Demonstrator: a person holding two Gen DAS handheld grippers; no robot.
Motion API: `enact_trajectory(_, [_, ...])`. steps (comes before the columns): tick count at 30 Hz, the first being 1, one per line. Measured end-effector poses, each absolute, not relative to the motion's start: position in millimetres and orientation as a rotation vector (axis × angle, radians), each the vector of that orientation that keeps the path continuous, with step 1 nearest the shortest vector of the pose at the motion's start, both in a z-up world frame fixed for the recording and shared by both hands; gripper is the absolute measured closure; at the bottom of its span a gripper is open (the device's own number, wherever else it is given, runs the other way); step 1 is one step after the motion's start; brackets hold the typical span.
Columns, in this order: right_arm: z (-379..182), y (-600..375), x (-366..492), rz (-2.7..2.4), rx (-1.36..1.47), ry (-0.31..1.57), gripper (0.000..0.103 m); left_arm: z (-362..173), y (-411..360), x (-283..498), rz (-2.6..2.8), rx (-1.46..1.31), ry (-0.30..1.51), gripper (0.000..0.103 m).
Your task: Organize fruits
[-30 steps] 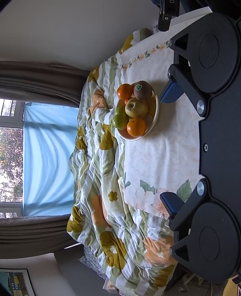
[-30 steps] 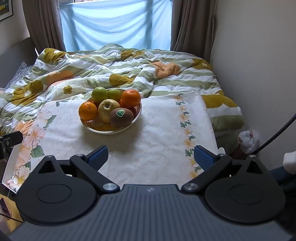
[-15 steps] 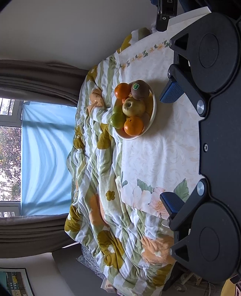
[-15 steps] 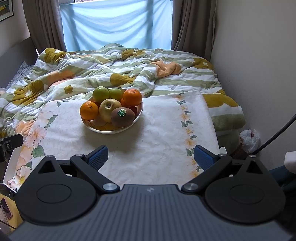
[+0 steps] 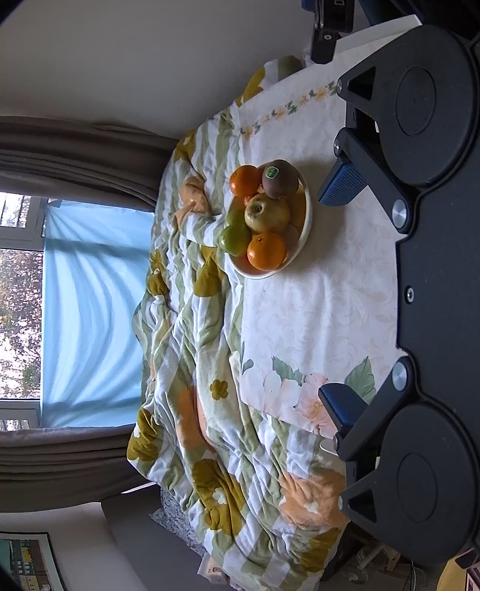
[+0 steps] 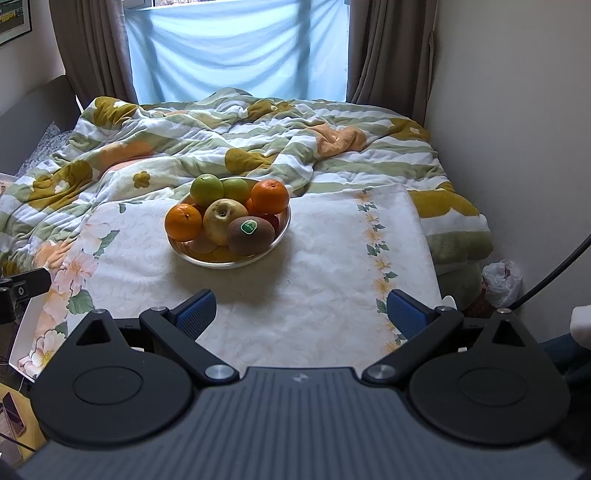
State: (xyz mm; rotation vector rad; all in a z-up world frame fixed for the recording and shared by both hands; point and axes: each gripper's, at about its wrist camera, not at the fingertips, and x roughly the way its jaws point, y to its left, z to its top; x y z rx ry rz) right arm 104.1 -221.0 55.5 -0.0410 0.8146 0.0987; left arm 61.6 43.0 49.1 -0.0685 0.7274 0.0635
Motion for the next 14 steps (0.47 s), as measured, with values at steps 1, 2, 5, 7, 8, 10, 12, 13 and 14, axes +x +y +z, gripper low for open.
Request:
enact_trajectory(1, [55.5, -220.5, 104.1, 0.098, -0.041, 0.815, 0.000, 49.8, 43.5, 61.0, 0.060, -0.070, 0.719, 0.000])
enact_trajectory(2, [55.6, -220.7, 104.0, 0.098, -0.040, 0.814, 0.000, 50.7, 43.6, 60.3, 0.060, -0.069, 0.711, 0.000])
enact_trajectory(5, [55.5, -221.4, 103.9, 0.097, -0.041, 0.814, 0.000, 51.5, 42.6, 61.4, 0.083, -0.056, 0.707, 0.000])
enact_trajectory(7, [55.6, -220.5, 103.8, 0.096, -0.038, 0.815, 0.000, 50.3, 42.3, 63.2, 0.099, -0.047, 0.714, 0.000])
enact_trajectory(8, [55.1, -222.4, 103.7, 0.095, -0.037, 0.817, 0.000, 49.4, 42.6, 63.5, 0.104, -0.047, 0.716, 0.000])
enact_trajectory(10, [54.6, -223.5, 103.5, 0.093, -0.037, 0.819, 0.000, 48.0, 43.7, 63.1, 0.112, -0.053, 0.715, 0.000])
enact_trajectory(12, [54.4, -225.2, 103.2, 0.092, -0.036, 0.819, 0.000, 47.5, 44.4, 62.7, 0.105, -0.063, 0.714, 0.000])
enact_trajectory(13, [54.2, -225.5, 103.3, 0.091, -0.034, 0.820, 0.000, 47.4, 44.9, 62.4, 0.104, -0.068, 0.712, 0.000])
enact_trajectory(14, [53.7, -227.2, 104.1, 0.091, -0.033, 0.822, 0.000, 47.2, 45.3, 62.5, 0.106, -0.071, 0.712, 0.000])
